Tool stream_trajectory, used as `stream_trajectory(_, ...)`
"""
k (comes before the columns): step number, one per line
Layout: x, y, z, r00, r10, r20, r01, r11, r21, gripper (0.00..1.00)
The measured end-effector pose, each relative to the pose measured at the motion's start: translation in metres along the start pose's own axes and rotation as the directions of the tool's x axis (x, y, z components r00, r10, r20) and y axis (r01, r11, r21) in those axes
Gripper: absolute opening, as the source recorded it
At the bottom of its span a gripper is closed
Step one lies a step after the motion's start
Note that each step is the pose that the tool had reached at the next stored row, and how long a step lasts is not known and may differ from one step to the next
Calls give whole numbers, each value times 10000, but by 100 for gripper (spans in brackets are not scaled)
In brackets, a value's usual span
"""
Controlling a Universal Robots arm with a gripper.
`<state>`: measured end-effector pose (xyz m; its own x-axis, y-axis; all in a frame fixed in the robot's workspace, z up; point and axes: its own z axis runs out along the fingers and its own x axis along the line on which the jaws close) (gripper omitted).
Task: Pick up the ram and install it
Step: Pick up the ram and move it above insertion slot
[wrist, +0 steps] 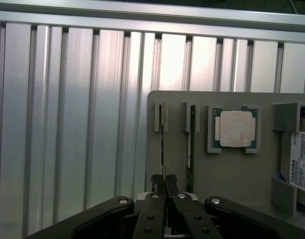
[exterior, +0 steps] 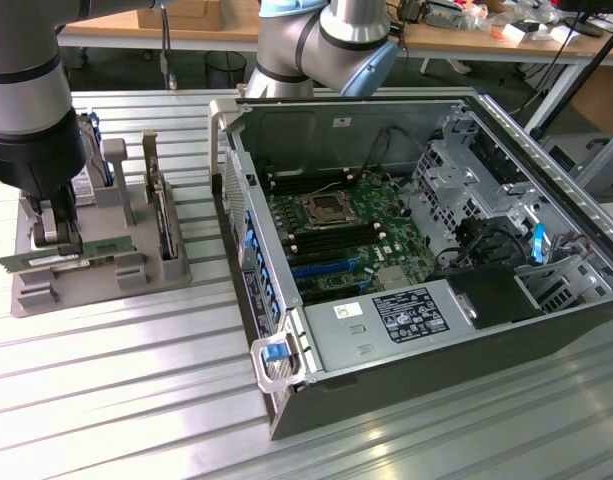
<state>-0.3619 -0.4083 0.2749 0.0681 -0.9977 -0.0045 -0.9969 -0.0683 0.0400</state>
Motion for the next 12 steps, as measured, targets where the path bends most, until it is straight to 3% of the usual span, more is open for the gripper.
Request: stream_trajectory(12,0,2,-42,10000,0,0,0,10000,0,12)
